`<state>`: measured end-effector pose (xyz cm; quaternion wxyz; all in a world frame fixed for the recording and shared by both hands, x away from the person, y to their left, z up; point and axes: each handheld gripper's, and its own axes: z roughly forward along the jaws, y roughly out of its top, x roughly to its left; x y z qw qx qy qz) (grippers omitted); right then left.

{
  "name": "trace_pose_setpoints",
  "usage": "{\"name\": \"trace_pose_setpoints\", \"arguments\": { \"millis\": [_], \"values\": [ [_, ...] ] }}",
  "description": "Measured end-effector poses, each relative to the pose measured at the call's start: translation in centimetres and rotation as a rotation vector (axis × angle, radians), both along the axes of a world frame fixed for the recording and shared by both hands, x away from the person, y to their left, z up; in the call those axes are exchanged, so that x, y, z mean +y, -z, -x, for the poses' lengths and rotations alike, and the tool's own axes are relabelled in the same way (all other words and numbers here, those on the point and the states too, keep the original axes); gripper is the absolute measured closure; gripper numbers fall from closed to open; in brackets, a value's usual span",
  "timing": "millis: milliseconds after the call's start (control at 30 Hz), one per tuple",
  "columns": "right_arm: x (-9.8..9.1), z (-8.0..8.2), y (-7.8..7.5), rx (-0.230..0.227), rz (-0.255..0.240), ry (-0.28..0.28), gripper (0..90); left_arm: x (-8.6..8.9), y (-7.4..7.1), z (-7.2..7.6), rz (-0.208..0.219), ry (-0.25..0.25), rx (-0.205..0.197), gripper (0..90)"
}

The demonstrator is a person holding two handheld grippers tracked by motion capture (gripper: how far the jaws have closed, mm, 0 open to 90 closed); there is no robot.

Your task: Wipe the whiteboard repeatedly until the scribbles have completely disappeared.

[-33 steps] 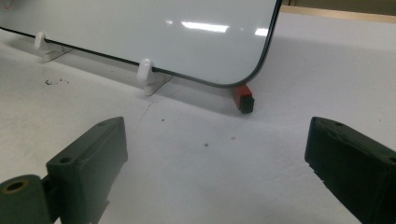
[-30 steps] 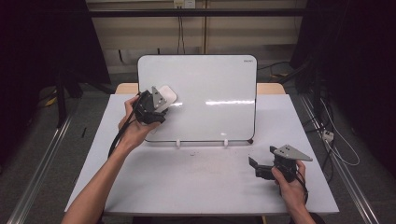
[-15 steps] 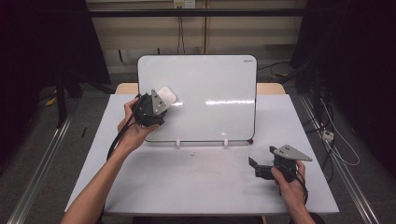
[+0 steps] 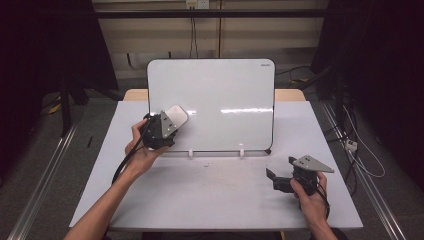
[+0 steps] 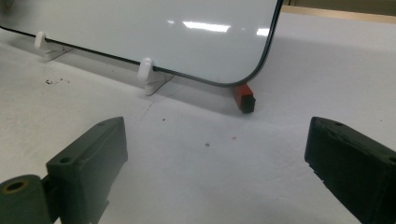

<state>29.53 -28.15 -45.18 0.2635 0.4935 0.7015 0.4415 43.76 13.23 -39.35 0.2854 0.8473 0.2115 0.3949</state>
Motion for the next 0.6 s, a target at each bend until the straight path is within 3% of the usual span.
{"name": "trace_pose_setpoints", "arguments": {
  "millis": [300,600],
  "values": [
    [0.0,0.0,0.0,0.002,-0.003,0.002,5.8,-0.2,1.5,1.1,0.003,0.002,0.000,31.2],
    [0.1,0.0,0.0,0.002,0.001,0.001,5.8,-1.3,2.0,1.9,-0.006,-0.017,0.014,31.1]
  ]
}}
